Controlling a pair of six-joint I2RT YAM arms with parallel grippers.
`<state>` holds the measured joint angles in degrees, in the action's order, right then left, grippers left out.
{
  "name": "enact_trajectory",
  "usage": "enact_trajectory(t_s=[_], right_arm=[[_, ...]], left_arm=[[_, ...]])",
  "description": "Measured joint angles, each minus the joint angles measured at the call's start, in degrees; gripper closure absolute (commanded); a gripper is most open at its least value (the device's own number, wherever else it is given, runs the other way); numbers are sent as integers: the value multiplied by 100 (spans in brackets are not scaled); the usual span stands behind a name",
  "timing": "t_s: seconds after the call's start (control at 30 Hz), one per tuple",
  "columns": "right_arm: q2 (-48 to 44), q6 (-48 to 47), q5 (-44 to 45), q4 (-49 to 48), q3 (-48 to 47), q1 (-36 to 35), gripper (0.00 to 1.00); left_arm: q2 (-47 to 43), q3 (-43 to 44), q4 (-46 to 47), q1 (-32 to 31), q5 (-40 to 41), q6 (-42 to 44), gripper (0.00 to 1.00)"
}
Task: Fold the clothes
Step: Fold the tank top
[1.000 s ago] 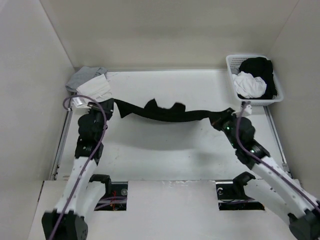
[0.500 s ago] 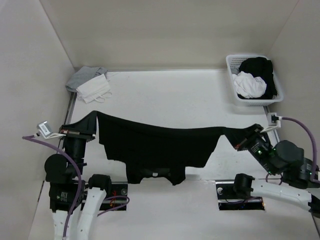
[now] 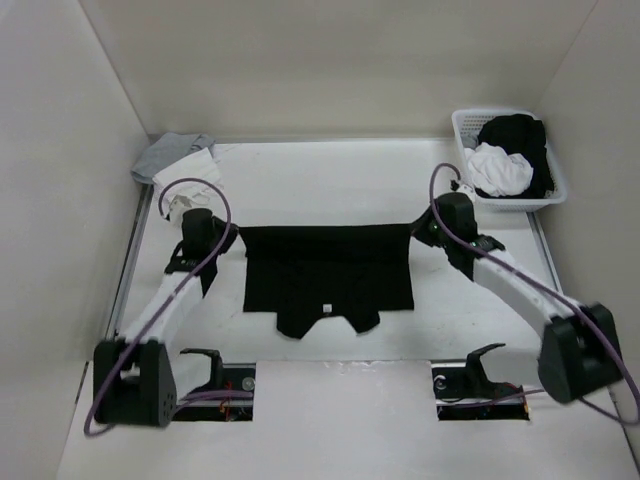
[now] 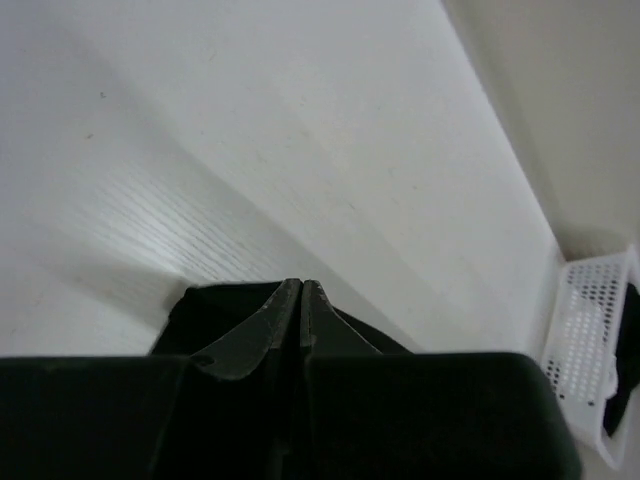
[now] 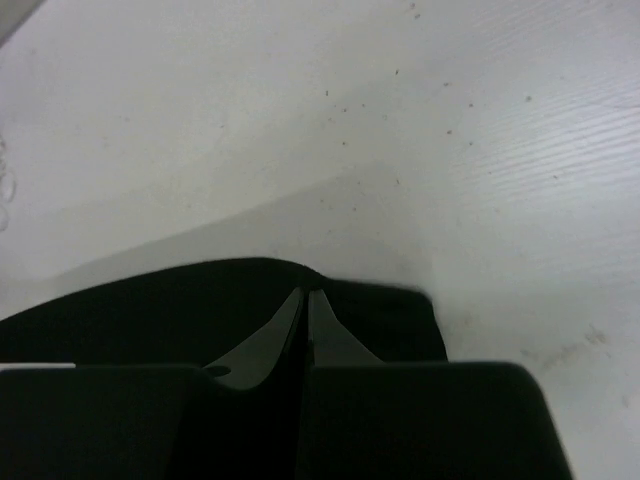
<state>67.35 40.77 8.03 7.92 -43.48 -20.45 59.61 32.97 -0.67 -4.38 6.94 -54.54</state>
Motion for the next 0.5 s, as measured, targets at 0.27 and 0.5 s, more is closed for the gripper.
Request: enact_trajectory(t_s=[0.27,0.5], right_arm=[[3001,7,-1130,-933,-1705,702,96],[3488,13,-1432,-1182,-2284,979,96]], left_arm=[[3075,1600,1143,321,-197,-317,99],[3604,2218,1622,433,-326,-387,99]])
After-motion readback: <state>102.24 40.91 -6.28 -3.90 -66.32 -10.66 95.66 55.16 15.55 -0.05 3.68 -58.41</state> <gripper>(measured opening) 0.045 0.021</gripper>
